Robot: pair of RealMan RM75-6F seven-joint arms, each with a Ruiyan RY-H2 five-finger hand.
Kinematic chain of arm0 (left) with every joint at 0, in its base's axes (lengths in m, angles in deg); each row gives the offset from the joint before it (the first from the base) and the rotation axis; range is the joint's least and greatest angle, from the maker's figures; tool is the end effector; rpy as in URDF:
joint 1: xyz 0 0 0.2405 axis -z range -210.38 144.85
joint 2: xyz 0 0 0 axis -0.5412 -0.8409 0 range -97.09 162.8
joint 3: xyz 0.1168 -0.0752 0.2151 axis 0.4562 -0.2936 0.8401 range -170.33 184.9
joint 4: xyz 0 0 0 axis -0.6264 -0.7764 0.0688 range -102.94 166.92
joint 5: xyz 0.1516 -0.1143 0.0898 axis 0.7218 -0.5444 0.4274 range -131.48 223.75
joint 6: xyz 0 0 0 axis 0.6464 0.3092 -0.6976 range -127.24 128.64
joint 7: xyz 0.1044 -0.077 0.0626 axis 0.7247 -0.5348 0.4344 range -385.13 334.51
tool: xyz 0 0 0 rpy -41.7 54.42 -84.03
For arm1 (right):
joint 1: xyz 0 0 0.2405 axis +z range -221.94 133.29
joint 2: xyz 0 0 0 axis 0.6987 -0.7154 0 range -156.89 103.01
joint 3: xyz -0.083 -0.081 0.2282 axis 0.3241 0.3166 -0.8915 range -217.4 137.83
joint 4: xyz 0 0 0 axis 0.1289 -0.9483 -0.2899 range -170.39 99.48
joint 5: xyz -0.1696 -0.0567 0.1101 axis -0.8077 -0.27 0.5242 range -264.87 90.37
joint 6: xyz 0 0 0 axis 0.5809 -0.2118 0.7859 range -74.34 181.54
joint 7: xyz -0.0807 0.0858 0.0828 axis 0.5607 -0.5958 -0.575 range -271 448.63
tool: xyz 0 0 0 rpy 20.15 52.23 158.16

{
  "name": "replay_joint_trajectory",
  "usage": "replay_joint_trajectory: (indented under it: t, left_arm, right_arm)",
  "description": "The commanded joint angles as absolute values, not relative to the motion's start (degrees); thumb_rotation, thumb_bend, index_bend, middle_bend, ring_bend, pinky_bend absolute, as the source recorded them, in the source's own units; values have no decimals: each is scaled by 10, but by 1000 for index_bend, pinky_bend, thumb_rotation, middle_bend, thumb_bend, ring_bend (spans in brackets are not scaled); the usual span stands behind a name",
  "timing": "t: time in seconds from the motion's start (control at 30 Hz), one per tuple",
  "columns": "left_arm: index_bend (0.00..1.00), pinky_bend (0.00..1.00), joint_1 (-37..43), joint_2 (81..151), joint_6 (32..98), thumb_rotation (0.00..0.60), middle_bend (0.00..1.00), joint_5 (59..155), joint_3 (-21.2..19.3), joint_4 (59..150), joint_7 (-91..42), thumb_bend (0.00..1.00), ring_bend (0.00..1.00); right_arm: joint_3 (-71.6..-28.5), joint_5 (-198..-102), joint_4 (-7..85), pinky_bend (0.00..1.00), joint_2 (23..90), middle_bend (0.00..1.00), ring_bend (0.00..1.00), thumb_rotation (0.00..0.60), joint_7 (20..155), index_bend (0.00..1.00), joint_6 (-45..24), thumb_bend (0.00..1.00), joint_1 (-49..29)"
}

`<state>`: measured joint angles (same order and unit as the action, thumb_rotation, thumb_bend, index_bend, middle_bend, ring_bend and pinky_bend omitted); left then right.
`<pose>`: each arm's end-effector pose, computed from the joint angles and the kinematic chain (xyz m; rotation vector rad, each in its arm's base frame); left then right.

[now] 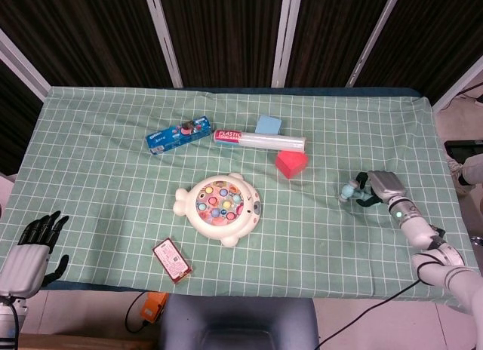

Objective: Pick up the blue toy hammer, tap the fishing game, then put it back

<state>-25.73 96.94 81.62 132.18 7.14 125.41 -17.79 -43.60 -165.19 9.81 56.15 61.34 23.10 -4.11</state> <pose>-0.3083 0.1816 0.1414 -1.5166 -0.8740 -0.7760 -0.3451 -0.4049 0.0812 1.6122 -1.2528 0.5287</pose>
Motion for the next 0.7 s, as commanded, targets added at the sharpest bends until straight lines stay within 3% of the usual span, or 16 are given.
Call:
replay_joint_trajectory:
  t: [0.03,0.7]
  left_arm:
    - [0,98,-258,970,817,600,18,1322,72,1254,-178,428,0]
    - [0,98,-260,968,822,600,20,1328,73,1255,-182,428,0]
  right_arm:
    - [-435,-1654,106,633,555,522,598,600,610,525,228,408,-44]
    - [-432,-1666,156,632,530,517,598,600,630,519,194,408,-53]
